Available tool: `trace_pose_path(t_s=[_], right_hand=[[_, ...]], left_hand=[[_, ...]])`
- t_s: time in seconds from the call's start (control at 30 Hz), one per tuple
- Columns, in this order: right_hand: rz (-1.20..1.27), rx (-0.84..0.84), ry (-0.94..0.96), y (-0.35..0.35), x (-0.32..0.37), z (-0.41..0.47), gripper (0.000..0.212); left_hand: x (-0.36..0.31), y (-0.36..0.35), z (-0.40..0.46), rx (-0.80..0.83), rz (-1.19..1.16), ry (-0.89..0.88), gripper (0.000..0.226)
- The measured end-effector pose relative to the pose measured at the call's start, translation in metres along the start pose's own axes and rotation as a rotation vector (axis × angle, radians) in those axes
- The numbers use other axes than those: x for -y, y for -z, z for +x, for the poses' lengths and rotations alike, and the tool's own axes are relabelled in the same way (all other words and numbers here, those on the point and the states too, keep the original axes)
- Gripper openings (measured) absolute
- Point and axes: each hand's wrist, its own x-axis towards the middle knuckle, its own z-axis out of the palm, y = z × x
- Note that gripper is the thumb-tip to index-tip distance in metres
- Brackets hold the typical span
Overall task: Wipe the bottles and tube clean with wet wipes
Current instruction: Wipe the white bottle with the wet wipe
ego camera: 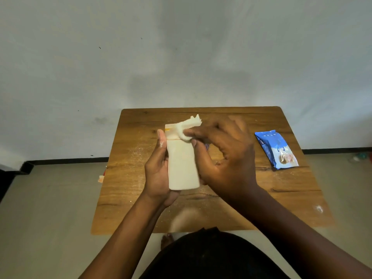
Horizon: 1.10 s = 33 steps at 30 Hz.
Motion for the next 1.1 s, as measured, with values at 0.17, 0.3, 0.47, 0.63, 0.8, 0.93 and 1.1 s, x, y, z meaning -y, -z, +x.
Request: trace_pose_path(t_s=[0.17,0.3,0.47,0.63,0.8,0.93,1.1], right_hand=[[-0.044,0.28,0.208,-0.005,0.005,-0.038,0.024],[-0.057,0.32,0.239,-0.007,-0.001,-0.04,0.022],[-0.032,0.051,0.021,-0.007,-0.001,-0.004,0.019],[0.052,0.04,0.064,-0.01,0.008,-0.005,0.02],[0.05,0.147,0.183,-0.01,0.002,-0.026,0.02],[0.128,-0.013,-0.072,-0.002,-0.012,-0.007,0.019],[0.2,0.071,-0.204,0.017,-0.017,0.013,0.02]], left_hand=[[-0.008,0.005,0.007,0.013,0.073,-0.055,0.079],[-0.01,0.011,0.007,-0.004,0.072,-0.077,0.079],[-0.003,0.013,0.003,-0.068,0.038,-0.036,0.059],[-0.012,0.016,0.003,-0.05,0.023,-0.014,0.062],[-0.014,0.025,0.002,0.039,0.043,0.026,0.076],[-0.007,0.025,-0.001,0.122,0.187,-0.014,0.067],[-0.006,0.024,0.004,0.166,0.513,-0.178,0.072]])
